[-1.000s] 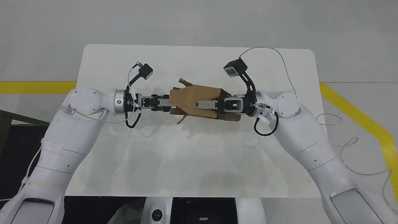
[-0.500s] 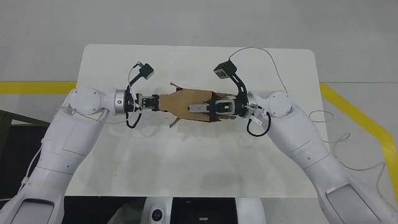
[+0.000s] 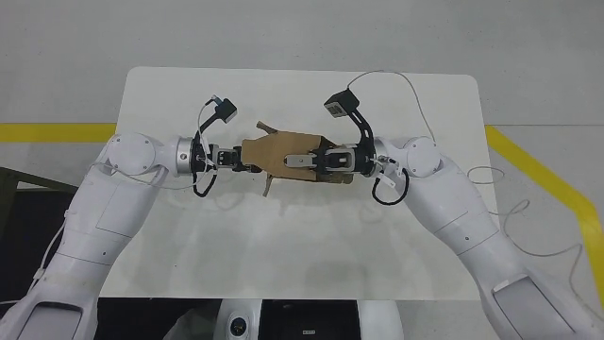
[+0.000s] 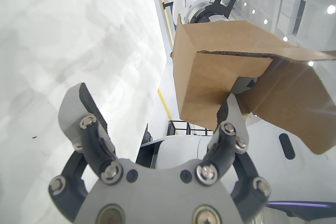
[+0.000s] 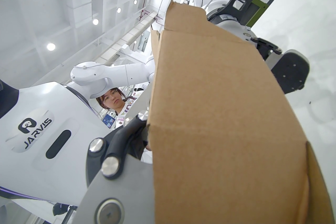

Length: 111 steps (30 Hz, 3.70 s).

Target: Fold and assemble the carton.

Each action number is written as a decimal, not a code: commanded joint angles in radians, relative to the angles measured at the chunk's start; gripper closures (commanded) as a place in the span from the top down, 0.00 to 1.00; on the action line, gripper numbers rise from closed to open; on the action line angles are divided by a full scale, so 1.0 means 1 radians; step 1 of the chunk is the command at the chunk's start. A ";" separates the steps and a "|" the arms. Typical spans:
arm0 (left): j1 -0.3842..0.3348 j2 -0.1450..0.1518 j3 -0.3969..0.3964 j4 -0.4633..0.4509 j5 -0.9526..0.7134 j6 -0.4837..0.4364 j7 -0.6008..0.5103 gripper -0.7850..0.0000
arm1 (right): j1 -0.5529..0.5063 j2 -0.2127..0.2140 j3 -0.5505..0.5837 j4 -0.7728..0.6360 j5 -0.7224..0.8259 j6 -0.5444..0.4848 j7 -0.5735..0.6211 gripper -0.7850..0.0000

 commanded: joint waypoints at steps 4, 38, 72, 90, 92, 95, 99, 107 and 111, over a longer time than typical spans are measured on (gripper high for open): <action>0.000 0.000 0.004 0.000 -0.001 -0.001 0.000 1.00 | 0.001 -0.001 -0.001 0.003 0.001 0.000 0.000 0.00; -0.006 0.003 0.002 0.022 -0.007 -0.006 0.015 1.00 | 0.006 0.000 0.024 0.038 -0.004 -0.013 -0.013 0.00; -0.002 0.004 0.032 -0.001 0.012 -0.005 -0.005 1.00 | -0.003 -0.014 0.029 0.069 -0.067 0.011 0.011 0.00; -0.006 0.005 0.036 0.004 0.007 -0.006 -0.010 1.00 | 0.004 -0.022 0.025 0.078 -0.072 0.014 0.014 0.00; -0.007 0.007 0.026 0.015 0.007 -0.007 0.000 1.00 | 0.001 -0.018 0.032 0.082 -0.075 0.019 0.019 0.00; -0.008 0.009 0.009 0.032 0.001 -0.008 0.020 1.00 | -0.006 -0.012 0.041 0.083 -0.080 0.038 0.038 0.00; -0.009 0.012 -0.007 0.044 -0.006 -0.007 0.031 1.00 | -0.017 -0.005 0.047 0.078 -0.085 0.063 0.063 0.00; -0.008 0.014 -0.022 0.055 -0.009 -0.006 0.052 1.00 | -0.022 -0.011 0.011 0.056 -0.085 0.098 0.098 0.00; -0.006 0.016 -0.030 0.063 -0.009 -0.003 0.069 1.00 | -0.012 -0.020 -0.012 0.061 -0.079 0.106 0.105 0.00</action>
